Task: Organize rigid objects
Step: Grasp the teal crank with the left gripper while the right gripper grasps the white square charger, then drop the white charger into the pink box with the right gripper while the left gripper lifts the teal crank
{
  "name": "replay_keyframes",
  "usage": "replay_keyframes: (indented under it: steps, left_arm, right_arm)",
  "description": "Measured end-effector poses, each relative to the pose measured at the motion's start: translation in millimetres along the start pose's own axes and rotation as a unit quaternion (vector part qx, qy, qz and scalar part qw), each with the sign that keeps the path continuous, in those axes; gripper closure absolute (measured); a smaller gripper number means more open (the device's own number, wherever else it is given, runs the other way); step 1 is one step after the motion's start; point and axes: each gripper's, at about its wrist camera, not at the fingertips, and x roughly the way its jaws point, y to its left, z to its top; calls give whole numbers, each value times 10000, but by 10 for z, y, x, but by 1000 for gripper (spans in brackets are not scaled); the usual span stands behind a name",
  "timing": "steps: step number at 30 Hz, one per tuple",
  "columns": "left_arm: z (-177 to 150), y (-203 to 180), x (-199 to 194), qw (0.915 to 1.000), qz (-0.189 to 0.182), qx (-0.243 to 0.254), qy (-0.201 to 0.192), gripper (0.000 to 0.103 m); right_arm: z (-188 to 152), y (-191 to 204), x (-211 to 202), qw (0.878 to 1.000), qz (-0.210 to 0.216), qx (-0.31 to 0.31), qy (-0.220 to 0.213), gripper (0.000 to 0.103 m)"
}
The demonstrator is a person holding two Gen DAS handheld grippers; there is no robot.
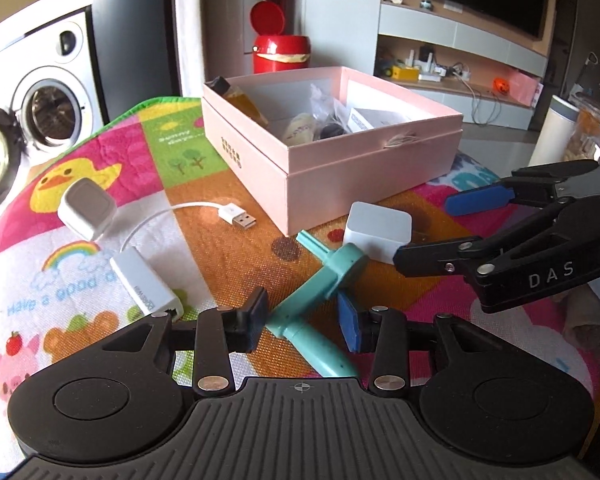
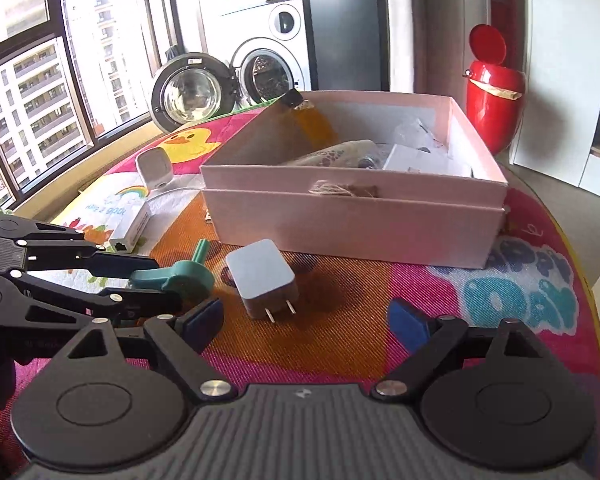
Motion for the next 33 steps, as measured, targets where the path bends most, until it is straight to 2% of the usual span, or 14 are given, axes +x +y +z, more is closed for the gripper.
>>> replay_keyframes:
  steps: [1, 3, 7, 9, 11, 15, 18, 19, 20, 23, 26, 30, 31, 33]
  left_arm:
    - [-20, 4, -6, 10000, 2, -33, -46, 60]
    - [-59, 22, -18, 9998, -16, -115, -138, 60]
    - [-111, -20, -30, 9995, 43, 49, -322, 60]
    - [-123, -41, -35, 9991, 40, 103, -404, 66]
    - [-130, -75, -54, 9988, 37, 221, -424, 66]
    - [-145, -148, -149, 9979, -377, 403, -333, 69]
    - [-131, -226, -312, 9956, -587, 563, -462, 81]
    - [-98, -244, -373, 9947, -648, 609, -508, 90]
    - [-62, -257, -430, 9941, -638, 641, -593, 92]
    - [115, -306, -594, 9907, -558, 835, -922, 92]
    - [217, -295, -627, 9903, -454, 831, -1013, 92]
    - [248, -61, -557, 9968, -556, -165, -547, 89]
    - [224, 46, -485, 9952, -700, -622, -270, 88]
    - [148, 140, -387, 9900, -890, -1096, 18, 88]
  right_arm:
    - [50, 27, 43, 10000, 63, -10, 30, 23]
    - [153, 68, 172, 9998, 132, 14, 141, 41]
    - [223, 170, 264, 9991, 109, -292, 287, 61]
    - [205, 209, 219, 9982, 104, -459, 358, 70]
    - [137, 222, 130, 9973, 49, -614, 398, 70]
    - [10, 181, -115, 9957, -74, -803, 457, 70]
    - [-6, 111, -318, 9961, -130, -785, 382, 71]
    - [17, 78, -421, 9966, -156, -753, 298, 71]
    - [41, 58, -490, 9969, -171, -732, 232, 71]
    - [202, -21, -753, 9971, -182, -726, -164, 71]
    - [304, -27, -934, 9948, -334, -798, -544, 71]
    - [280, -60, -969, 9947, -357, -736, -623, 71]
    - [252, -72, -947, 9950, -368, -715, -597, 71]
    - [179, -100, -837, 9959, -438, -617, -503, 75]
